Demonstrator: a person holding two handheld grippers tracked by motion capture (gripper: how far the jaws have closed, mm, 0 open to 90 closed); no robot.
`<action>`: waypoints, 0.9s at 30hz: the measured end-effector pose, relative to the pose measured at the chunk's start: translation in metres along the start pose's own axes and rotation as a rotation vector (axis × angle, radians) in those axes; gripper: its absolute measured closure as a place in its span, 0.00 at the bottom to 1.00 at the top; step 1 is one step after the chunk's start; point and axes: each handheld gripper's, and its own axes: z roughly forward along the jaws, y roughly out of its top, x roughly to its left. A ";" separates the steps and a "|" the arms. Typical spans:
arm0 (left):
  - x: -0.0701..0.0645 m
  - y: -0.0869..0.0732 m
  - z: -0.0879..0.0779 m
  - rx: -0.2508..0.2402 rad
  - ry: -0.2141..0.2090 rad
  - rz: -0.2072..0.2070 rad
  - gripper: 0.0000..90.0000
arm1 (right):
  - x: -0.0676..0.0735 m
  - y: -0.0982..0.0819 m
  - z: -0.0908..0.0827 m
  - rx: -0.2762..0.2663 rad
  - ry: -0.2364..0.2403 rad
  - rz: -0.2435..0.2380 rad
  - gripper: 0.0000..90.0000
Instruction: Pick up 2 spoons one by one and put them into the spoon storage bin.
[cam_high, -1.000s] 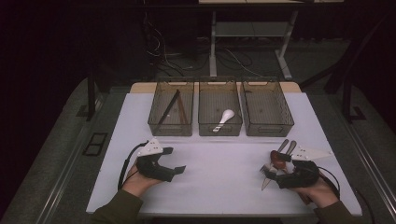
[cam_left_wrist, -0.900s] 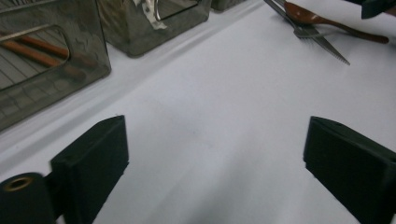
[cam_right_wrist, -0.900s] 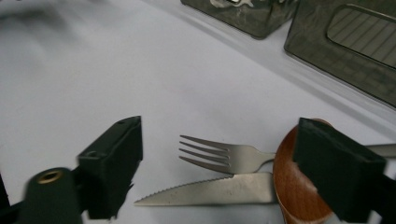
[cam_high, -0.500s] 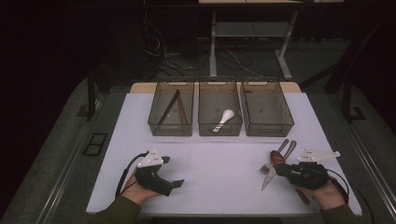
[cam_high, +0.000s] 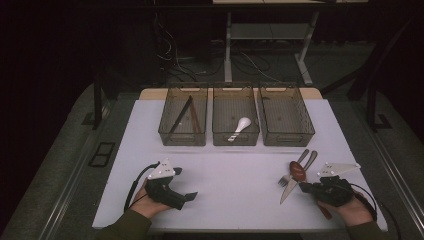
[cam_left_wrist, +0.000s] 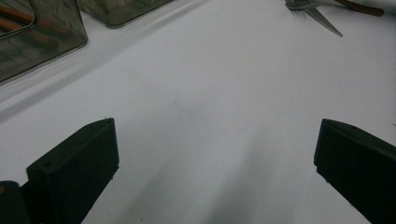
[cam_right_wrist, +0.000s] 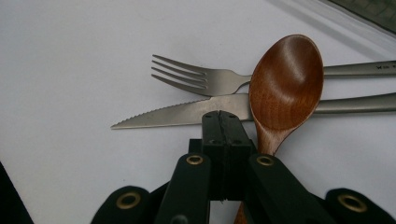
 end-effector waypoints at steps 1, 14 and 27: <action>0.000 0.000 0.000 0.000 0.000 0.000 0.00 | 0.000 0.000 0.000 0.004 0.001 -0.001 0.99; 0.000 0.000 0.001 0.009 -0.003 0.003 0.00 | -0.003 -0.008 0.001 0.082 -0.016 0.015 0.99; -0.001 0.000 0.002 0.019 -0.010 0.012 0.00 | -0.014 -0.012 -0.004 0.091 -0.071 0.023 0.99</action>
